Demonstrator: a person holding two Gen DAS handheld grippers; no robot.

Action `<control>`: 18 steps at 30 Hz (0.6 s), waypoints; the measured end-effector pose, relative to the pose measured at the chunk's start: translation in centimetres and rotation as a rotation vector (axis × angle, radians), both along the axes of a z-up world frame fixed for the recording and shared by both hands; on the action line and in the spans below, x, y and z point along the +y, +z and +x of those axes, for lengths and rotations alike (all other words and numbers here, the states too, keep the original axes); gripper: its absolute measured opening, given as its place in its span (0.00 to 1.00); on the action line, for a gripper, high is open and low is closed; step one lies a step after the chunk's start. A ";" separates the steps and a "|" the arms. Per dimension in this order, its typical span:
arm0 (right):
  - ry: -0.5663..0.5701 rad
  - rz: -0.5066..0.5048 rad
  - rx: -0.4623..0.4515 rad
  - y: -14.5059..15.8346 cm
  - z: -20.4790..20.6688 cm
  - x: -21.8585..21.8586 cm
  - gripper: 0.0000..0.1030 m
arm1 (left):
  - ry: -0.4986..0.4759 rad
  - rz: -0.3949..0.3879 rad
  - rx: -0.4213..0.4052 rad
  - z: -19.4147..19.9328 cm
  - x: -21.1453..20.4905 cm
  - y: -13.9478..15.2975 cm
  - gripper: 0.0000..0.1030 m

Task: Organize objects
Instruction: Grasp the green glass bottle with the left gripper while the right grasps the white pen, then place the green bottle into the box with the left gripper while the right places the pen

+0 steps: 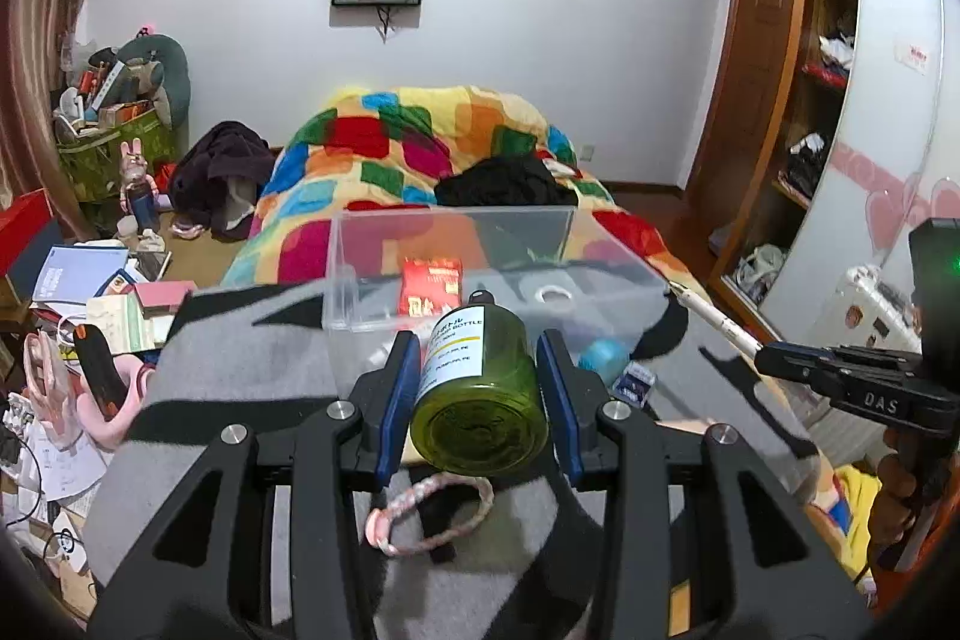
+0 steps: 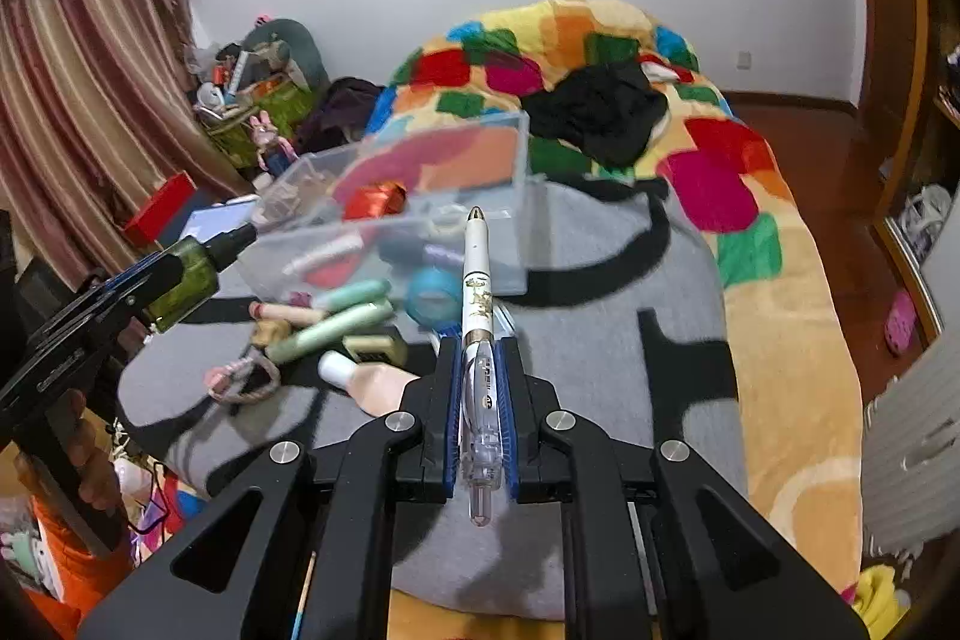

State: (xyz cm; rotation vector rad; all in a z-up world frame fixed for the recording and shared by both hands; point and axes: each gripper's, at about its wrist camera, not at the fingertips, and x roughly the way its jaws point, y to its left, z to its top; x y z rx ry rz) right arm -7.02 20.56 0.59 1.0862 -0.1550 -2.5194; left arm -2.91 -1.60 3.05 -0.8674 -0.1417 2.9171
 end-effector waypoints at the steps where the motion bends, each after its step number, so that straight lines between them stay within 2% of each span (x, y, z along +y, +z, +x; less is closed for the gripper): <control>1: 0.004 -0.002 0.012 0.4 -0.1 -0.2 0.10 | 0.005 0.001 0.006 -0.1 -0.1 0.2 0.39; 10: 0.046 0.016 0.084 2.1 -2.4 -3.0 0.10 | 0.045 0.003 0.011 -2.6 -1.3 0.7 0.39; 18: 0.080 0.037 0.082 2.2 -6.1 -5.8 0.10 | 0.077 0.003 -0.029 -6.0 -2.6 0.0 0.39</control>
